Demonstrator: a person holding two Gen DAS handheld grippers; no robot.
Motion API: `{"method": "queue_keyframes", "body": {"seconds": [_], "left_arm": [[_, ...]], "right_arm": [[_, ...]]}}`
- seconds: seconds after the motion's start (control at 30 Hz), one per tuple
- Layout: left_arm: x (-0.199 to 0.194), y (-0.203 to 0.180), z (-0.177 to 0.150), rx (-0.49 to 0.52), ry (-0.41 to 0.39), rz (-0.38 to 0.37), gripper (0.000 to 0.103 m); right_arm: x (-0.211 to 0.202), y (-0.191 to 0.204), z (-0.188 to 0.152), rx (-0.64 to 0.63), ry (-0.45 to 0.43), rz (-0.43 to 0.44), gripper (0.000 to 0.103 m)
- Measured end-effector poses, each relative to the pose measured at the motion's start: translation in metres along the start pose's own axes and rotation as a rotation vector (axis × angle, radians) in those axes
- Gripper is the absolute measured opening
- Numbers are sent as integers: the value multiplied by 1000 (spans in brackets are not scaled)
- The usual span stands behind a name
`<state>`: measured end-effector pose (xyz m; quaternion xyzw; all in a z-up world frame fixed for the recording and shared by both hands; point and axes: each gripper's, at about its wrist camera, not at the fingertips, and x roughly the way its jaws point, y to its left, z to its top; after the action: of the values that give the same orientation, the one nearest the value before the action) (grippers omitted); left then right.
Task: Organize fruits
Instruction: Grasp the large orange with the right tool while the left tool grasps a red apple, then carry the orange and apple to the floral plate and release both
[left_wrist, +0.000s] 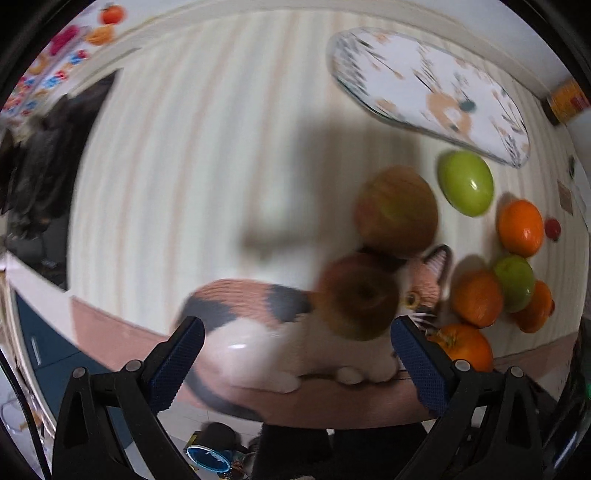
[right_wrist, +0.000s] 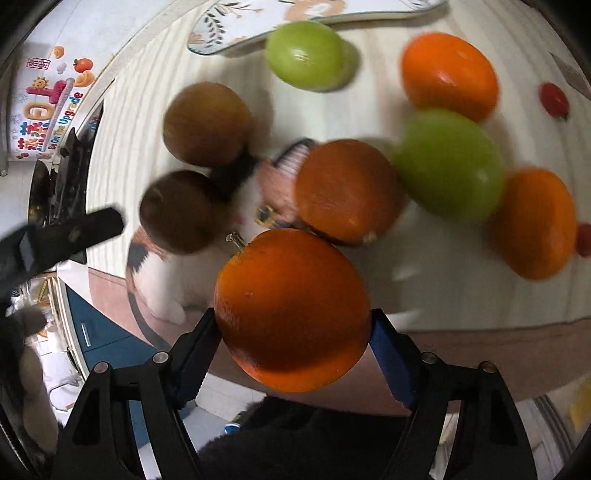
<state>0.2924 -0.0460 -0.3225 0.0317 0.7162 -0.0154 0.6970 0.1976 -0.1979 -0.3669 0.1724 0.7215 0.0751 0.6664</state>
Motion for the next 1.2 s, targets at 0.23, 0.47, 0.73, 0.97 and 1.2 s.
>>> {"method": "queue_keyframes", "body": {"seconds": [0.23,0.47,0.73,0.97,1.2], "left_arm": [[34,-34,13,118,62,-4,100],[39,-34,11,147,17,16,67],[28,3,-24,95,13,-6,67],[13,34,-39,70,-7,-23,67],[-69,55,-42,76,-122,-63,67]], "right_arm": [[-8,-8,-13,41,-3,-9,82],[-3,-2,-9,74,6,-19,83],[1,18,-10,24,-8,-59,82],[-5,36,-7,6,-16,-42,81],[-55,42,1,3,-107,39,80]]}}
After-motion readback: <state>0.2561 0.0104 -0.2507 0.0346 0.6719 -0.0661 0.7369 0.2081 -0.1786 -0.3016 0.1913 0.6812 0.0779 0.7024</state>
